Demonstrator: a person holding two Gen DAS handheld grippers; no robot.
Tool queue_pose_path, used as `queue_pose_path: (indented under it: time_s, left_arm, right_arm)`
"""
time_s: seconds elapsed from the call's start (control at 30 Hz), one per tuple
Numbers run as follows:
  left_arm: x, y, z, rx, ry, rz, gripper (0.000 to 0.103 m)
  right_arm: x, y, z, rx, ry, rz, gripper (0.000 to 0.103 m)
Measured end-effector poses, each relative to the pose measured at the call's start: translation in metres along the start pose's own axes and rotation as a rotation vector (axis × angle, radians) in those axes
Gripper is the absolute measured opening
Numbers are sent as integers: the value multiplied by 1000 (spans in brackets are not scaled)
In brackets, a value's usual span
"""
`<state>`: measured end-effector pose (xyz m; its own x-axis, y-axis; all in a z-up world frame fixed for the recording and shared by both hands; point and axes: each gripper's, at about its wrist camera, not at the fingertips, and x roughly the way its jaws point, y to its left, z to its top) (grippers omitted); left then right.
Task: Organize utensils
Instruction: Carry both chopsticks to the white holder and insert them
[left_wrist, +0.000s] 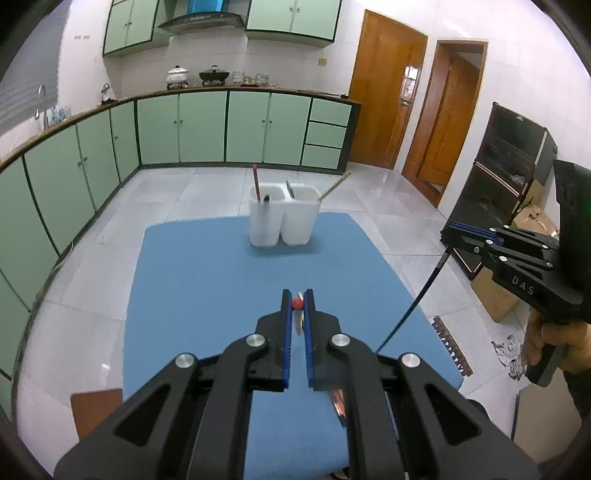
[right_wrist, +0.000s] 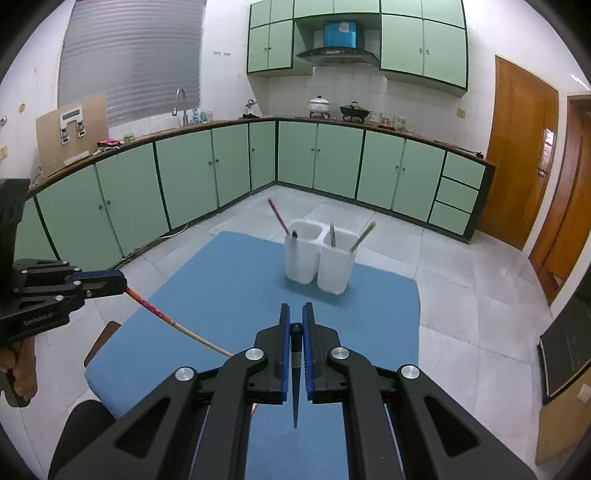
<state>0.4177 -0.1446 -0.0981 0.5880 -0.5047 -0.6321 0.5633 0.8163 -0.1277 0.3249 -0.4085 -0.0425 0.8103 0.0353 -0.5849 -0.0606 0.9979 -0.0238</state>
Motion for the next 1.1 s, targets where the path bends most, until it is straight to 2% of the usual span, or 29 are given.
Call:
queue_pose_path:
  time_s: [0.2,0.37,0.5,0.67,0.9,1.1]
  left_arm:
    - [-8,-1,56,43,-57,24,5]
    - [-8,0,107,32,-106,26,5]
    - [7,-3,149,35,-136,44,5]
    - [40,-1,186,18,-151,52,5]
    - [103,17,220,-8,-153,84,5]
    - [168,38,213,-32,-93,101,5]
  right_arm:
    - [-3,-8,54,3,-50,-18,6]
    - [6,-22,112,45,-109,-33,6]
    - [18,-31,152,70,-154,-53,6]
    - [45,-43,192,90,-189,-74,6]
    - [107,-69,218,106,-204,-114,6]
    - [174,-92,201,116,-144,-133,6]
